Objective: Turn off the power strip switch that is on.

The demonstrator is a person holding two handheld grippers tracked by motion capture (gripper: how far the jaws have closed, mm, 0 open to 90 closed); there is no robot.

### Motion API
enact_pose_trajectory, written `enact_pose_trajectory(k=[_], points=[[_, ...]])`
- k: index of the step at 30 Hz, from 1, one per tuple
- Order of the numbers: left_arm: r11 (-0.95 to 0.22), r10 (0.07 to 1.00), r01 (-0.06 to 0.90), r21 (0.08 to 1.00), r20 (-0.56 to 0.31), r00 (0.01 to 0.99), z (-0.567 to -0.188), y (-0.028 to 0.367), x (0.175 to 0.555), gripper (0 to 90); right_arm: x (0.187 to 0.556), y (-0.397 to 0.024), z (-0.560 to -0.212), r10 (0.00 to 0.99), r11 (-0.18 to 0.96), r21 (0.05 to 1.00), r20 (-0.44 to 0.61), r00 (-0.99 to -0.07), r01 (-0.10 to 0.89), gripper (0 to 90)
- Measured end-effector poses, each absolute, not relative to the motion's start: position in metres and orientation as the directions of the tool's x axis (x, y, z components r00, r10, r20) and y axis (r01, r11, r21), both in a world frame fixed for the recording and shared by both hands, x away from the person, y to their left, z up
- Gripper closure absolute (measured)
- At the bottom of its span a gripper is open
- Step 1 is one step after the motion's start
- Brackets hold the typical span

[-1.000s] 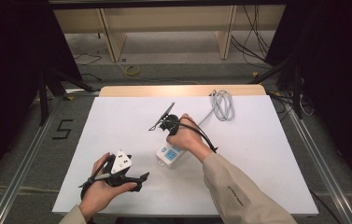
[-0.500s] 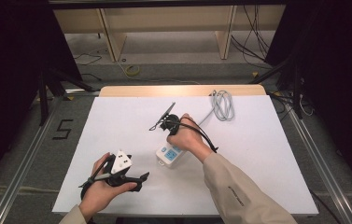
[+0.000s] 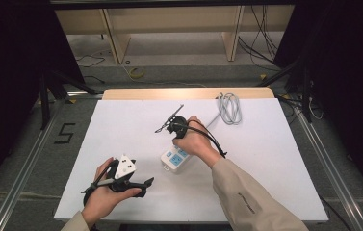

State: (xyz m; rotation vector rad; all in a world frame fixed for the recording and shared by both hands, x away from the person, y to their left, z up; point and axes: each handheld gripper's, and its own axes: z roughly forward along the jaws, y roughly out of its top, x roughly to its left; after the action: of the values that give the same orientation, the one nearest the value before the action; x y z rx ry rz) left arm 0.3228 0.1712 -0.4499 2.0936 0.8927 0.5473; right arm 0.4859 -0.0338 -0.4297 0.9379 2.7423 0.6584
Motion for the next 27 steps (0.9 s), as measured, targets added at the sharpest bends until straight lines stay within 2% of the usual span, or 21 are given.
enact_pose_trajectory(k=[12,27], points=[[-0.449,0.748,0.412,0.793,0.08,0.659,-0.45,0.171,0.323,12.9,0.484,-0.048,-0.426,0.618,0.691,0.491,-0.02,-0.786,0.53,86.3],[-0.448,0.751,0.414,0.792,0.081,0.656,-0.45,0.172,0.323,12.9,0.479,-0.071,-0.419,0.639,0.646,0.555,-0.017,-0.769,0.524,72.1]])
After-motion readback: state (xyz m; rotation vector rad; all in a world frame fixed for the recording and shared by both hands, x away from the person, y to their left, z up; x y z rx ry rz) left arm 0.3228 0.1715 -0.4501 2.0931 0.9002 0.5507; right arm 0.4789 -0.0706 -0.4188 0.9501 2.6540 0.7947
